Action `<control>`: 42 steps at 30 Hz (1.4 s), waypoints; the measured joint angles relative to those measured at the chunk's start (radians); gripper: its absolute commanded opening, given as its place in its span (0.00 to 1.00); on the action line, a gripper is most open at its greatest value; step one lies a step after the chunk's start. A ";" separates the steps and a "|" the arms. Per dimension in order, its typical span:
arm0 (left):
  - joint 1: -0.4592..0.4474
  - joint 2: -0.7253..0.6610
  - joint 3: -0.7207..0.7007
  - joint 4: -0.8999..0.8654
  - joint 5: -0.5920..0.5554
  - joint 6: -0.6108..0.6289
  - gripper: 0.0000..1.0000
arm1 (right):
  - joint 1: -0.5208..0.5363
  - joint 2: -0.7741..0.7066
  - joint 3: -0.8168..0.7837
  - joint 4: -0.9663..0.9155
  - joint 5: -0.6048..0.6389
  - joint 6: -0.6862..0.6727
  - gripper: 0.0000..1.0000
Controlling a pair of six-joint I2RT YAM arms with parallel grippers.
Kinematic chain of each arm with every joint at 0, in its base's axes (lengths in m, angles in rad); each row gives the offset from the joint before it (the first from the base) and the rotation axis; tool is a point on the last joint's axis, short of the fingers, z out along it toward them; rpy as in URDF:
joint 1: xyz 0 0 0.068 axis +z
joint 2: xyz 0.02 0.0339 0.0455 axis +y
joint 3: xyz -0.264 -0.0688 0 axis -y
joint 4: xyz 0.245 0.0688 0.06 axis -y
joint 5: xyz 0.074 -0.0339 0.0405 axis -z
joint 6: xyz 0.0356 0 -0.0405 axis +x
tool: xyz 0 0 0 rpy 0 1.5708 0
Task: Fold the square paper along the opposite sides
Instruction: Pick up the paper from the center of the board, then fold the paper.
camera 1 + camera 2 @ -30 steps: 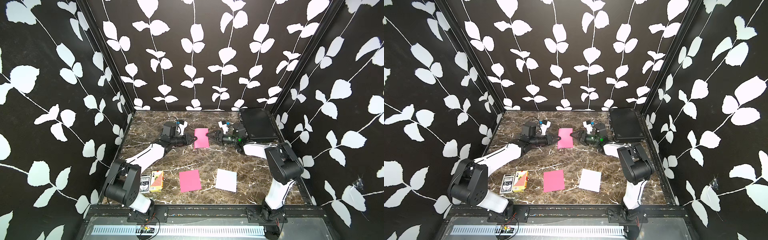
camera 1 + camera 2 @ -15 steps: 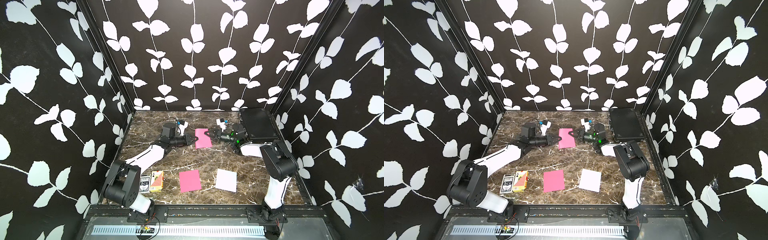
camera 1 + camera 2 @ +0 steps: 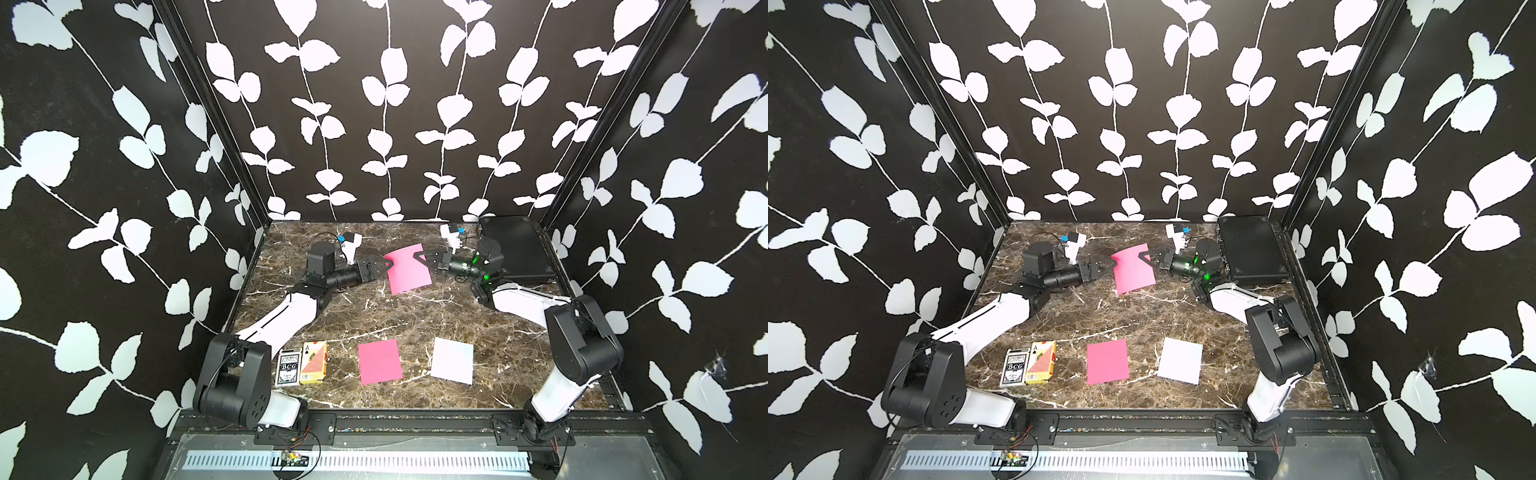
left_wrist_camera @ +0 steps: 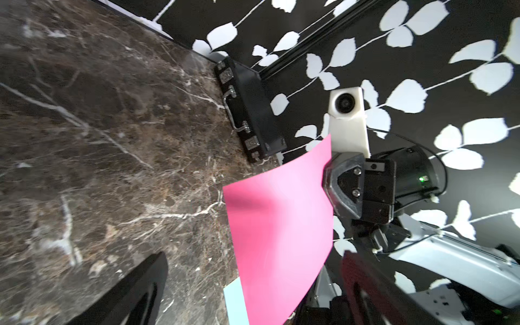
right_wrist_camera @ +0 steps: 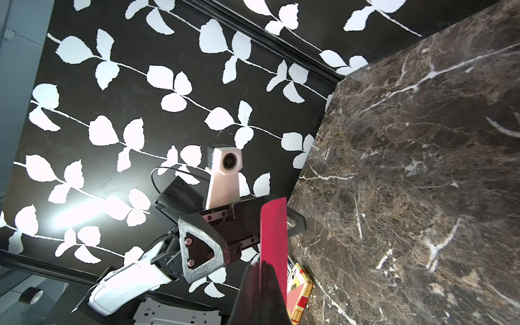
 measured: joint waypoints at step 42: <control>-0.008 -0.076 0.007 0.047 0.086 -0.039 0.00 | -0.008 0.006 0.130 -0.496 0.029 -0.369 0.54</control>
